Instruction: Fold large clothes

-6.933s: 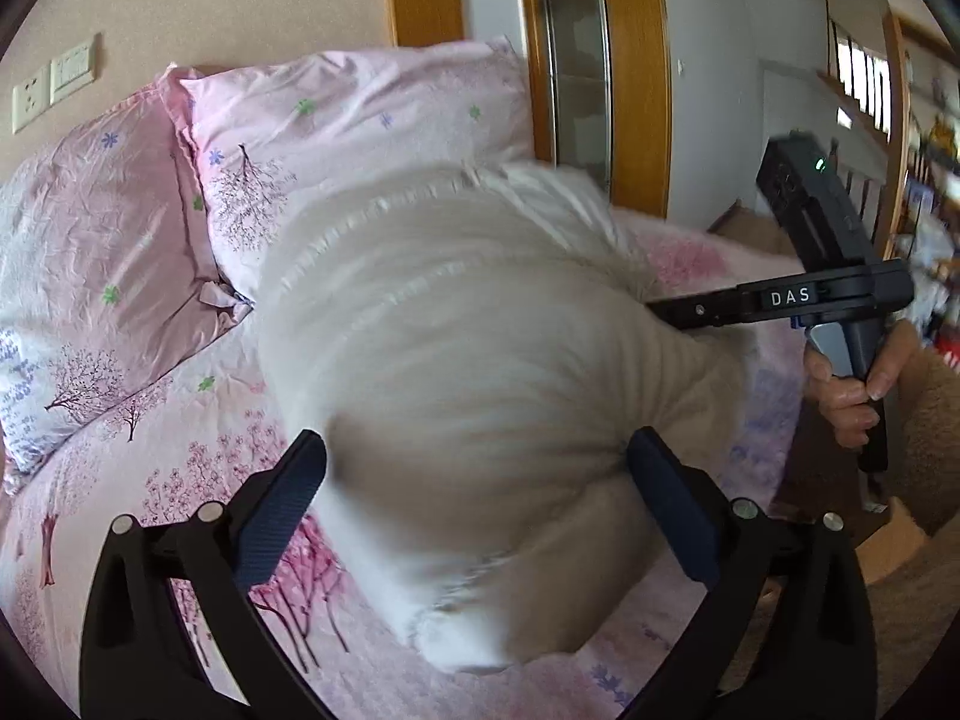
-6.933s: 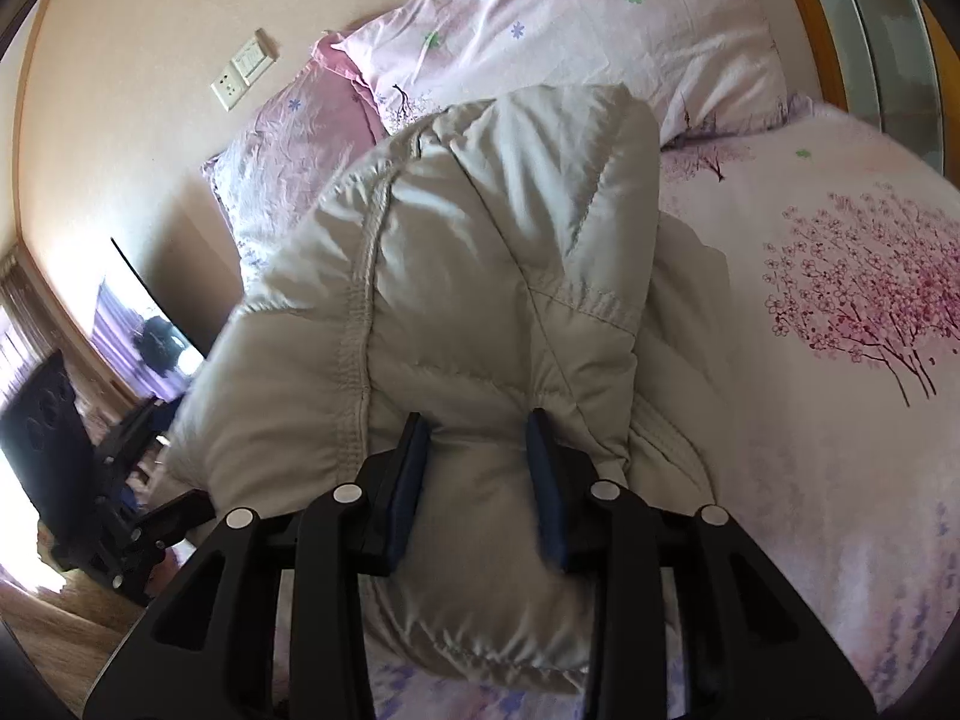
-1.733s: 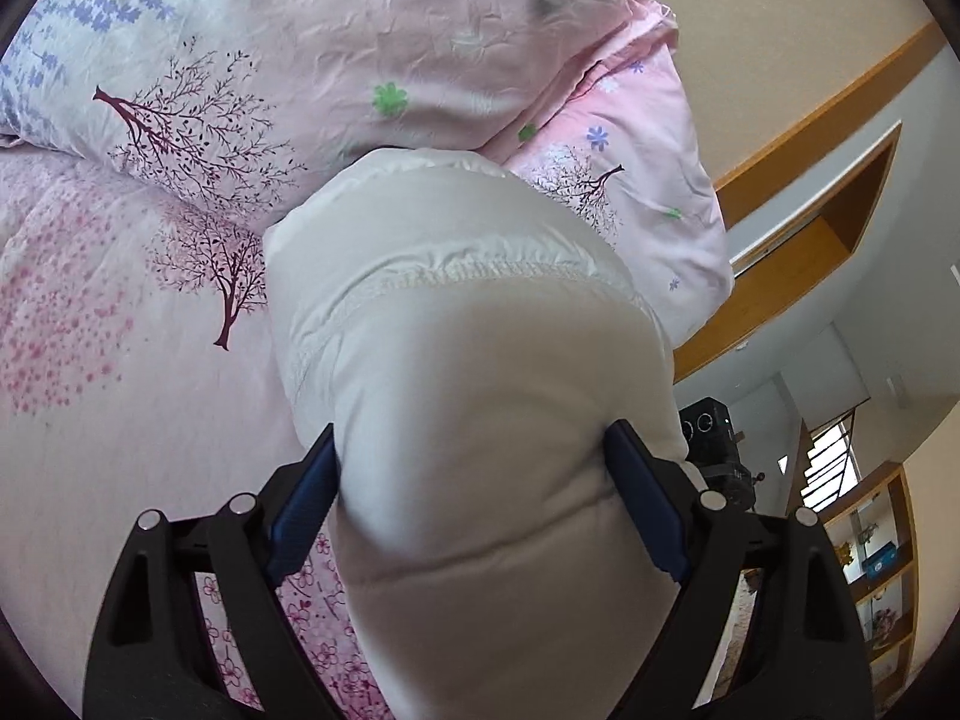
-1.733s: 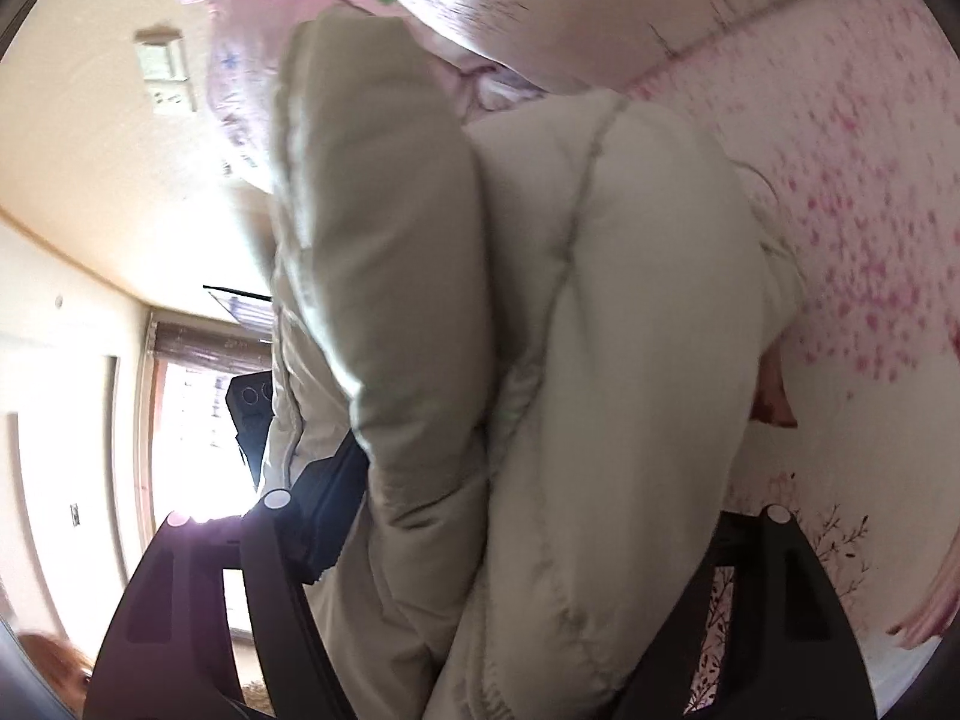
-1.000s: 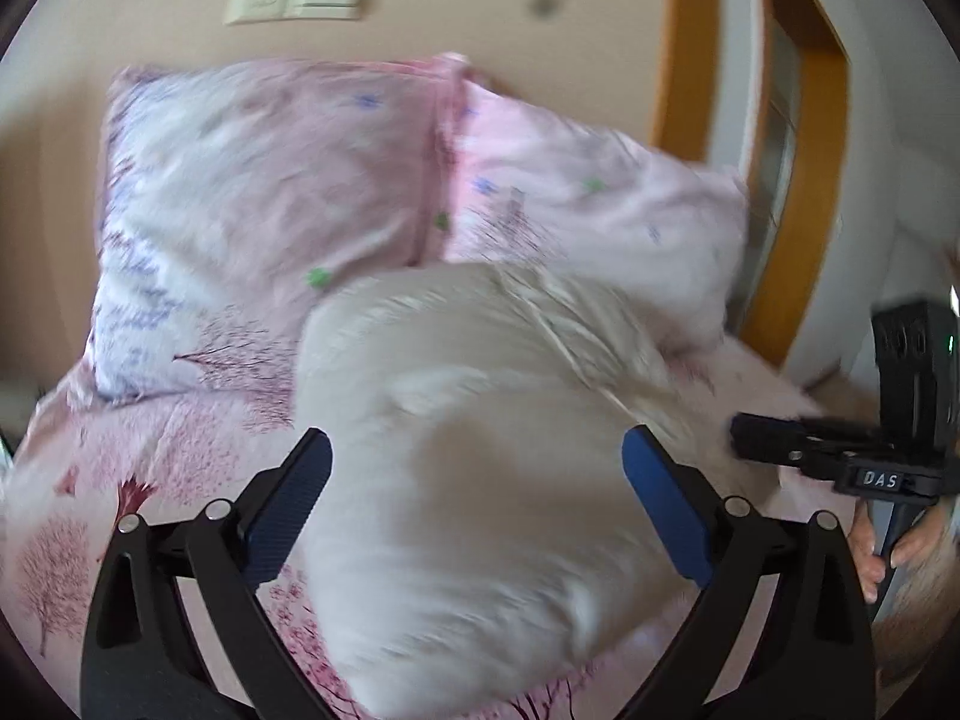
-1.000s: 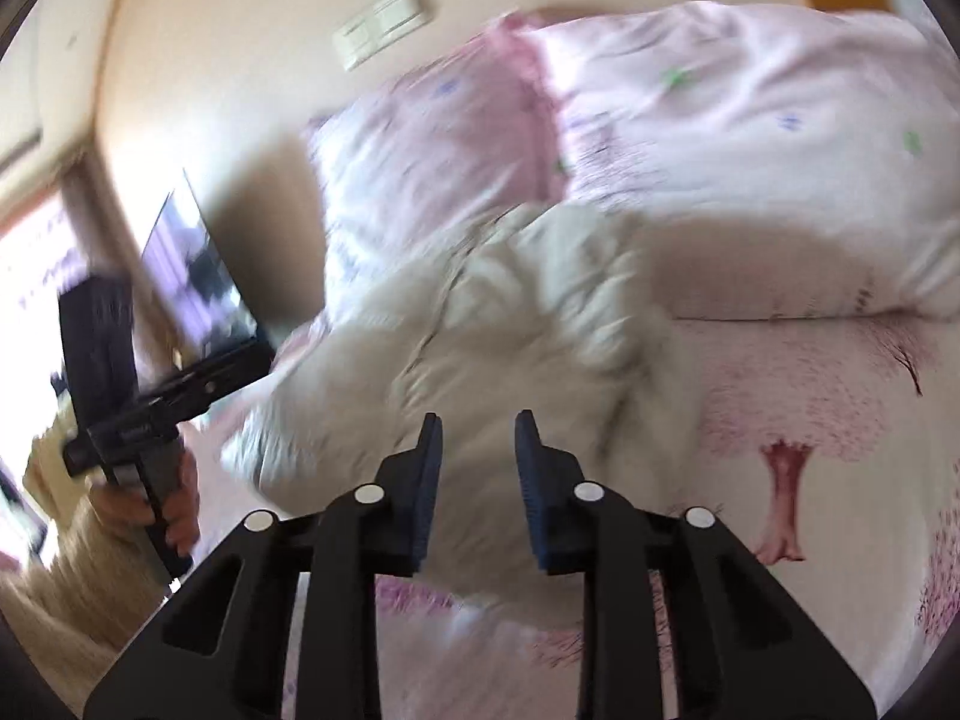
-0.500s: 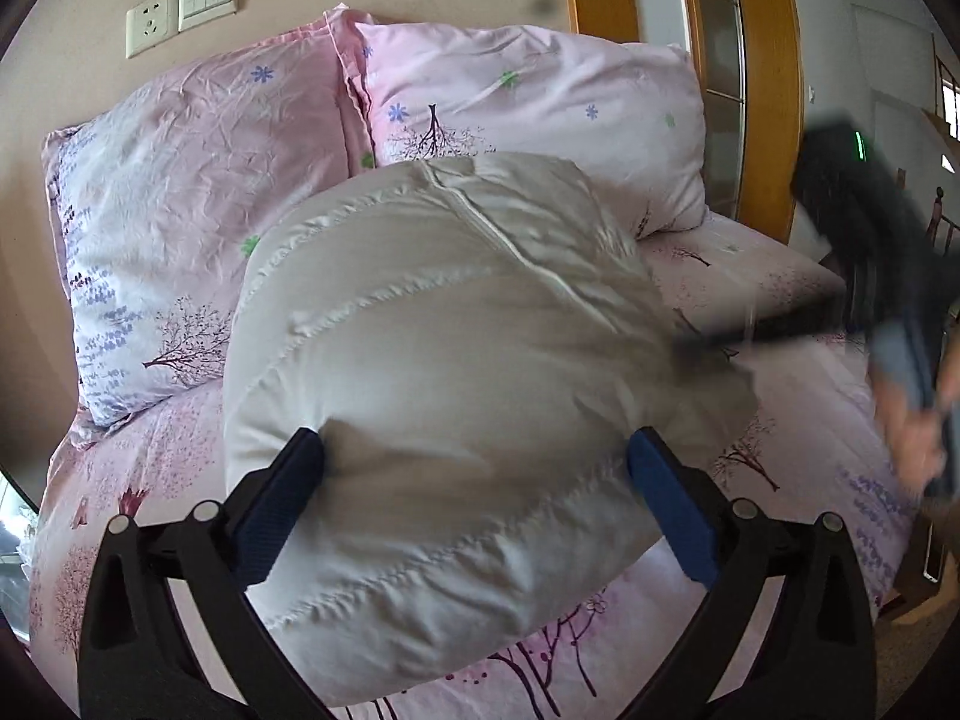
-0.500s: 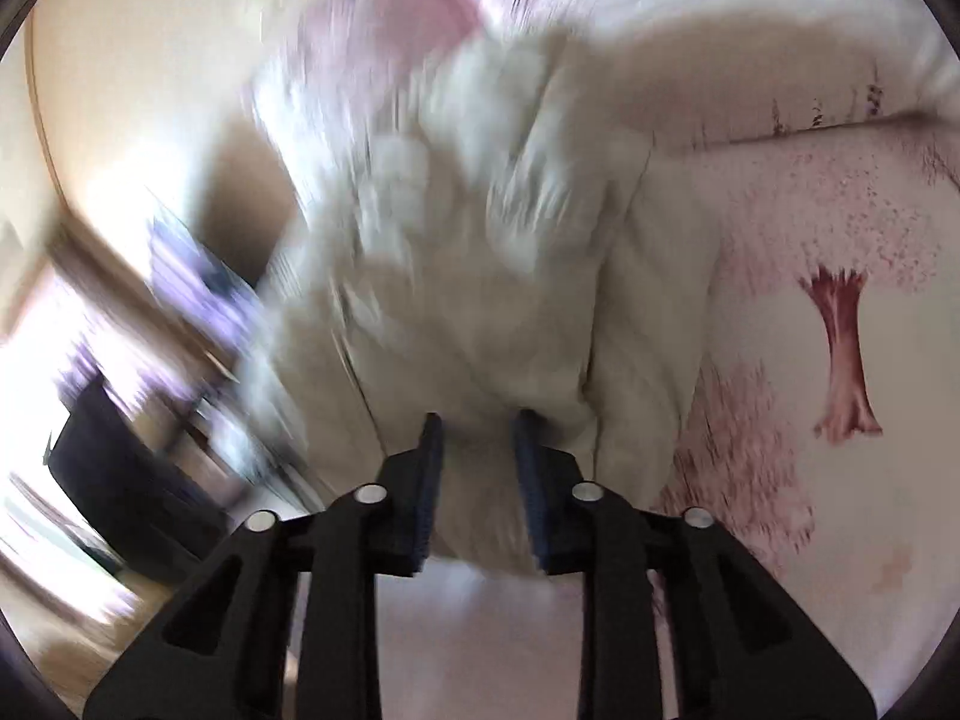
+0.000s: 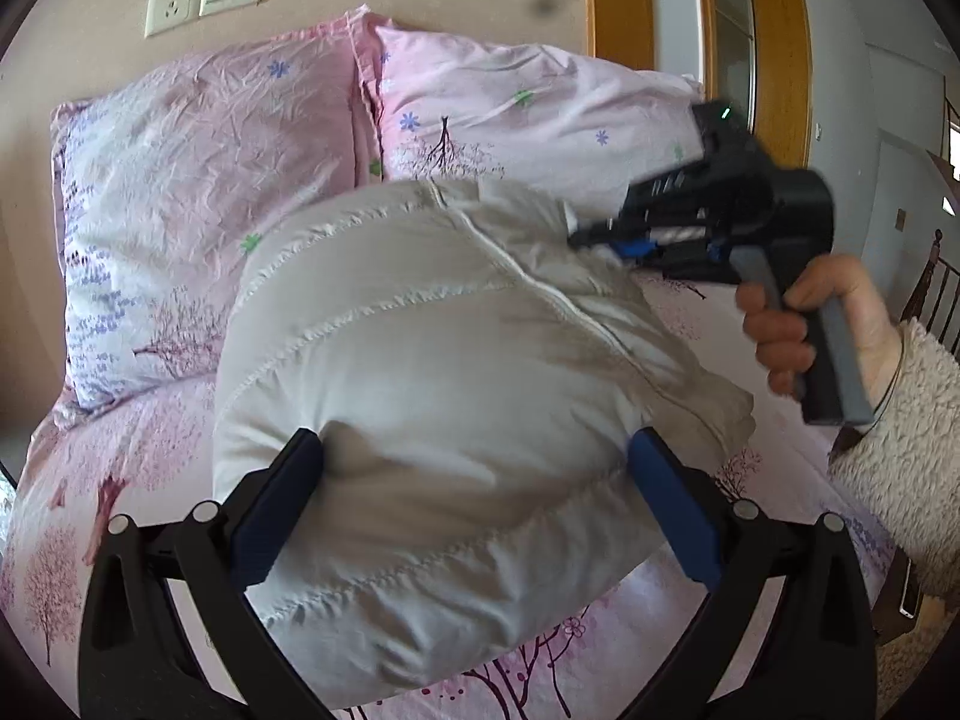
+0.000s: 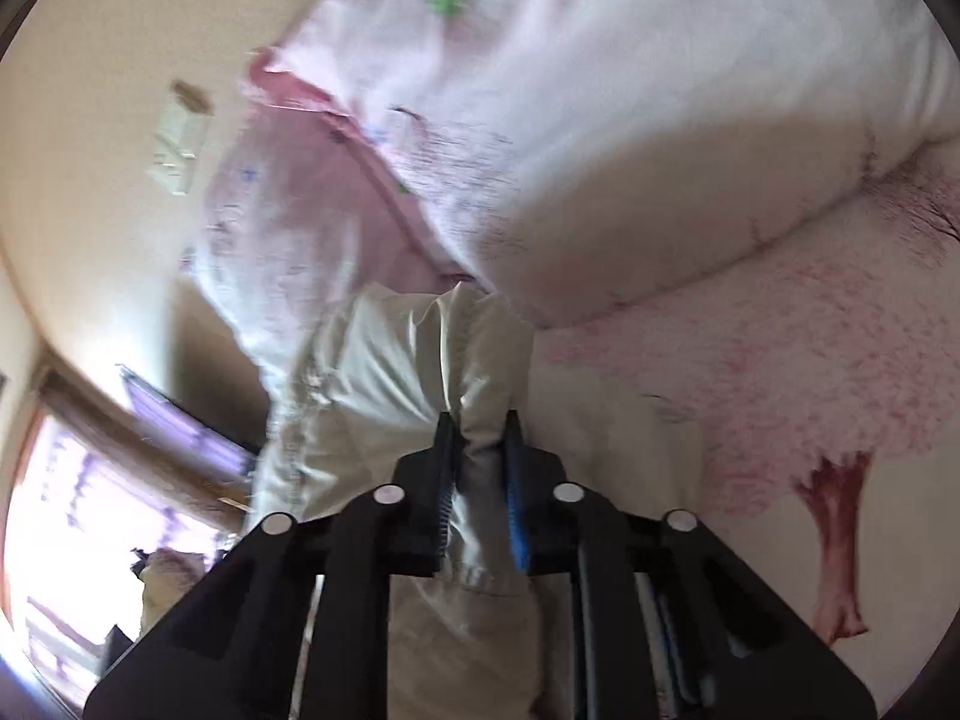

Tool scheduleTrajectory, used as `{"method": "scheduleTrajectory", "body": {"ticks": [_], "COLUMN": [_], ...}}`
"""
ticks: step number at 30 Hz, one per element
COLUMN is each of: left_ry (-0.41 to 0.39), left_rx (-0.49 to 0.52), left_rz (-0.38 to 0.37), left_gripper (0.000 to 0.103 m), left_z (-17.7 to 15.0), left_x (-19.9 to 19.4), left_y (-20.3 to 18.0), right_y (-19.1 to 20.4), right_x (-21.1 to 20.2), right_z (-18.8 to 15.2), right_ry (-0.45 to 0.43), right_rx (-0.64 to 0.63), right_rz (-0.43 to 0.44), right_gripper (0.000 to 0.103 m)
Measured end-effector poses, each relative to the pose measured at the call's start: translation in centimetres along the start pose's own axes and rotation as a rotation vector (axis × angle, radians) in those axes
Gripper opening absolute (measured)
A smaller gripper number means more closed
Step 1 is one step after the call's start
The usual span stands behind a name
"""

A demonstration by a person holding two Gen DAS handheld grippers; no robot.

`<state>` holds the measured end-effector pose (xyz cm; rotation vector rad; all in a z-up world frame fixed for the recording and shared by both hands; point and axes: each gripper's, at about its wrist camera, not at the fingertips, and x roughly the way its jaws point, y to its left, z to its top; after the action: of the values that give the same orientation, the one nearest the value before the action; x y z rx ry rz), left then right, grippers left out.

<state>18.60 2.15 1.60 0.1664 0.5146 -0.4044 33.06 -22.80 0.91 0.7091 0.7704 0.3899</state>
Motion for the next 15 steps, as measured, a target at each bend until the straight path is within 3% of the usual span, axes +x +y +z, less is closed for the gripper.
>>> {"method": "scheduleTrajectory", "body": {"ticks": [6, 12, 15], "left_ry": [-0.034, -0.041, 0.003], "left_rx": [0.038, -0.043, -0.089], "left_rz": [0.091, 0.235, 0.22], "left_gripper": [0.101, 0.101, 0.101], "left_z": [0.9, 2.0, 2.2], "left_x": [-1.1, -1.8, -0.8], "left_y": [-0.5, 2.4, 4.0], "right_y": [-2.9, -3.3, -2.6], "right_x": [0.4, 0.9, 0.5], "right_z": [-0.8, -0.9, -0.9], "right_ry": [0.053, 0.077, 0.064], "right_rx": [0.043, 0.051, 0.01], "right_rz": [-0.153, -0.163, -0.169], "right_gripper": [0.011, 0.011, 0.011]}}
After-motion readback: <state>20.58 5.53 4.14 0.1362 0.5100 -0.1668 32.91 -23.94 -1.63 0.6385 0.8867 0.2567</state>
